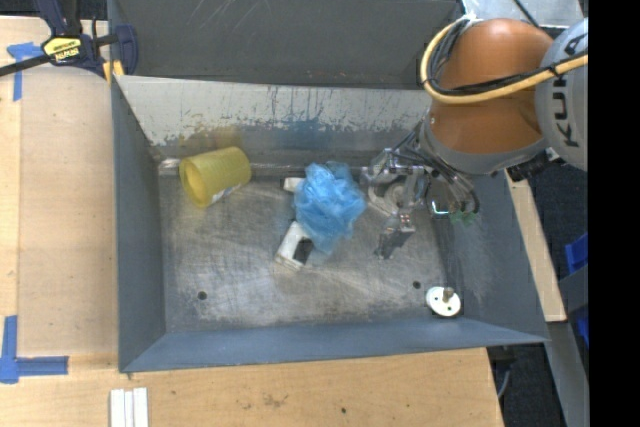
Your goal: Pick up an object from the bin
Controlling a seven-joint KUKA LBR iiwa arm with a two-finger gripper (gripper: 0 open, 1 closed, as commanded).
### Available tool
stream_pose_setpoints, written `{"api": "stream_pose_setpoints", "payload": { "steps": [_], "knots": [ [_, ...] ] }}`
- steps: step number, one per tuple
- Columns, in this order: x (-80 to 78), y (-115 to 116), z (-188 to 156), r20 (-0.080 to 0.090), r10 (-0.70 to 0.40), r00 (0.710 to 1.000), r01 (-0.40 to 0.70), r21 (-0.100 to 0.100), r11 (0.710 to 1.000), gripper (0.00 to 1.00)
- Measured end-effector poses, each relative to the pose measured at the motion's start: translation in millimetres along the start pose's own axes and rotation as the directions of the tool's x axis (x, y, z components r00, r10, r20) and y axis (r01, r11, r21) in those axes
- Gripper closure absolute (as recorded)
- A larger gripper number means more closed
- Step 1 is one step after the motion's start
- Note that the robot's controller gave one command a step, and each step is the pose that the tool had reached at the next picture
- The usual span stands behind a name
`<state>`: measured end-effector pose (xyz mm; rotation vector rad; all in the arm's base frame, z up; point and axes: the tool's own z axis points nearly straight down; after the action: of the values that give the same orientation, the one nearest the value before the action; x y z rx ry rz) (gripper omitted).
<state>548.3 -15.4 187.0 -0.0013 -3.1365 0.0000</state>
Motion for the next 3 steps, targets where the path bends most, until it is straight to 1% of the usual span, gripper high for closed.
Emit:
{"api": "stream_pose_setpoints", "payload": {
  "steps": [1, 2, 3],
  "knots": [
    [-1.7, 0, -4, 0.008, 0.000, 1.000, 0.000, 0.000, 1.000, 0.00],
    [-15.3, 9, 31, 0.014, -0.078, 0.997, 0.078, 0.002, 0.997, 0.00],
    [-17.8, 64, 71, 0.012, -0.226, 0.974, 0.226, 0.004, 0.974, 0.00]
  ]
}}
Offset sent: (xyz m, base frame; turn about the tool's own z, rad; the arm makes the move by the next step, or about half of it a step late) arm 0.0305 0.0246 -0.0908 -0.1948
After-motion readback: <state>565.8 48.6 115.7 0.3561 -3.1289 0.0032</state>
